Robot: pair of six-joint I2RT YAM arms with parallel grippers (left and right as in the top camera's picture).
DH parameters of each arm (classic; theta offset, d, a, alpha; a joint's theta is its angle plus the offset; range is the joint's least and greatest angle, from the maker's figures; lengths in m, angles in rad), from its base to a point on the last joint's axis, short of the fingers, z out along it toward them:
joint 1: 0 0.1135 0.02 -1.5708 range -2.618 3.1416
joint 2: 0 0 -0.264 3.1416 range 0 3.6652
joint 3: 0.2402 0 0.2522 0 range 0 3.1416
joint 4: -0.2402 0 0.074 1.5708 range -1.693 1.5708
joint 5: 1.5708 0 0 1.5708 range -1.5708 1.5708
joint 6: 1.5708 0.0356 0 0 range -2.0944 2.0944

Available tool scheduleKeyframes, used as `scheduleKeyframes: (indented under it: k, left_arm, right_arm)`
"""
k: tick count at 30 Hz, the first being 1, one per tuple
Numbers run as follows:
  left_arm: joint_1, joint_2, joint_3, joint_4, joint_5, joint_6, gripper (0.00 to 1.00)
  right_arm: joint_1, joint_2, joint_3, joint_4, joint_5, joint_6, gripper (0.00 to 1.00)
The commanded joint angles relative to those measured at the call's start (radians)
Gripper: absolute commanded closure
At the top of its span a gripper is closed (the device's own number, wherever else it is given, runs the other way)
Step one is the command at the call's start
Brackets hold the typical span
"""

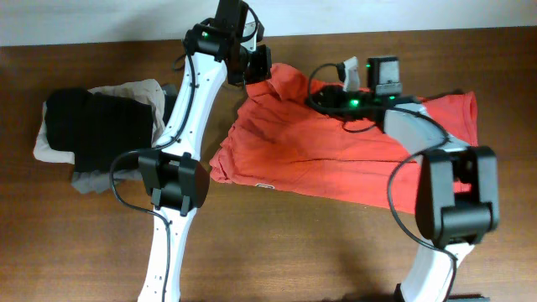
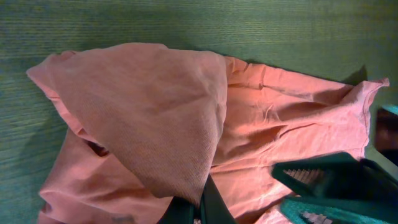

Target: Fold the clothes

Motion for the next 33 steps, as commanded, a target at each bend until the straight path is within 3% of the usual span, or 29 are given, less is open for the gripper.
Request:
scheduleKeyframes:
  k: [1, 7, 14, 33]
  left_arm:
    - [0.005, 0.001, 0.026, 0.008, 0.016, 0.016, 0.99]
    - [0.005, 0.001, 0.045, 0.018, 0.018, 0.016, 1.00]
    - [0.003, 0.001, 0.045, 0.023, 0.018, 0.016, 1.00]
    - [0.002, 0.001, 0.045, 0.018, 0.018, 0.016, 1.00]
  right_arm:
    - [0.019, 0.059, 0.001, 0.093, 0.019, 0.177, 0.46]
    - [0.035, 0.193, 0.001, 0.262, 0.033, 0.291, 0.42]
    - [0.063, 0.257, 0.001, 0.410, 0.042, 0.298, 0.33]
    - [0.124, 0.257, 0.002, 0.499, 0.215, 0.277, 0.32]
